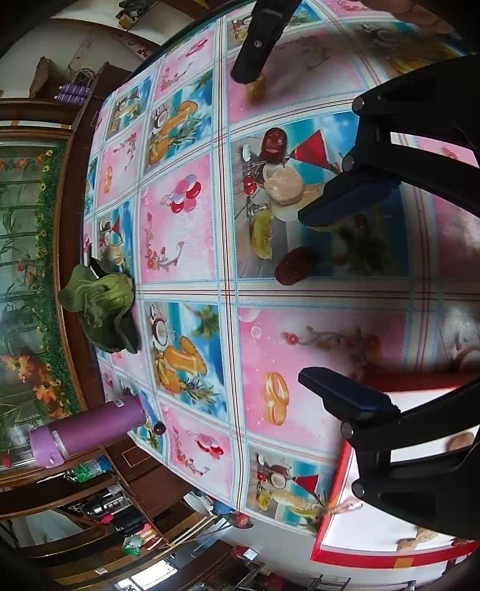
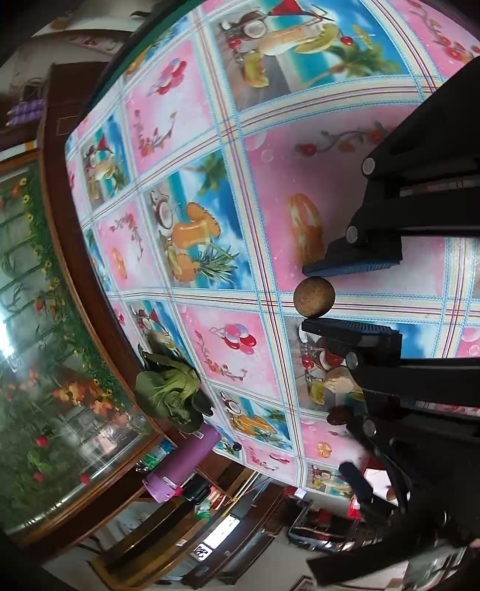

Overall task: Organize fruits
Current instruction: 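Grasp a red date with the left tool while the right tool grasps a brown round fruit, then carry the red date and brown fruit over the white tray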

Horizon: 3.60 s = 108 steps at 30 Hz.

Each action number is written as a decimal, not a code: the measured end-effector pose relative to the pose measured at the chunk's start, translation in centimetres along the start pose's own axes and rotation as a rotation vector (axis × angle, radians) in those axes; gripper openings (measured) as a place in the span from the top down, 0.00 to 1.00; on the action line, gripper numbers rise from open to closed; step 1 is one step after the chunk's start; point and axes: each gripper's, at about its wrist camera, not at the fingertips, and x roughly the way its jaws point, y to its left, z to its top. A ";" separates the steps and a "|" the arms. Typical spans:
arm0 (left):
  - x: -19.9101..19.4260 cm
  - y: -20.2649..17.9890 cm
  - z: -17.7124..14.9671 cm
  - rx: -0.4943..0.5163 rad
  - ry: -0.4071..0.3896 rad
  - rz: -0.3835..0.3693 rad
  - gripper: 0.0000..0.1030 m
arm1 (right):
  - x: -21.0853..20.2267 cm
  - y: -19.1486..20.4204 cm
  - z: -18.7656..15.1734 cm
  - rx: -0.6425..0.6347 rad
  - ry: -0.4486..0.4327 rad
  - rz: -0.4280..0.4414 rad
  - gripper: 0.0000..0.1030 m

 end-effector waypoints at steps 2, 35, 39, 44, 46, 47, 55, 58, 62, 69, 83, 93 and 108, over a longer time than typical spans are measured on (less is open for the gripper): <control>0.6 -0.1 0.0 -0.010 0.008 0.001 0.23 | 0.0 0.1 0.0 0.008 0.003 0.009 0.80; -7.6 -1.0 -4.2 0.011 -0.140 -0.141 0.75 | -0.2 2.2 -0.7 -0.064 -0.032 0.048 0.80; -10.7 -0.5 -5.4 0.011 -0.193 -0.163 0.75 | -0.5 2.7 -1.0 -0.093 -0.068 0.048 0.80; -13.9 0.7 -6.9 0.002 -0.255 -0.138 0.75 | -1.6 3.1 -1.3 -0.120 -0.150 0.043 0.80; -14.9 1.4 -7.4 -0.010 -0.281 -0.128 0.75 | -2.1 3.2 -1.6 -0.113 -0.169 0.051 0.80; -15.3 1.7 -7.6 -0.014 -0.291 -0.125 0.75 | -2.4 3.4 -1.9 -0.109 -0.175 0.063 0.80; -18.1 5.6 -9.1 -0.058 -0.383 -0.031 0.75 | -4.4 8.3 -6.4 -0.181 -0.166 0.187 0.80; -18.6 7.5 -9.7 -0.087 -0.402 -0.007 0.75 | -4.9 10.9 -7.6 -0.222 -0.156 0.218 0.80; -19.0 9.7 -10.6 -0.122 -0.420 0.030 0.75 | -5.8 14.8 -9.0 -0.295 -0.158 0.252 0.80; -19.3 13.5 -12.3 -0.194 -0.427 0.079 0.75 | -6.1 19.4 -11.3 -0.382 -0.139 0.289 0.80; -18.1 17.8 -14.4 -0.283 -0.399 0.132 0.75 | -4.0 24.6 -15.1 -0.508 -0.052 0.304 0.80; -15.6 19.9 -15.0 -0.318 -0.348 0.166 0.75 | -1.1 25.9 -17.0 -0.527 0.049 0.283 0.80; -13.4 21.6 -15.4 -0.339 -0.298 0.178 0.75 | 0.3 27.0 -17.8 -0.538 0.090 0.288 0.80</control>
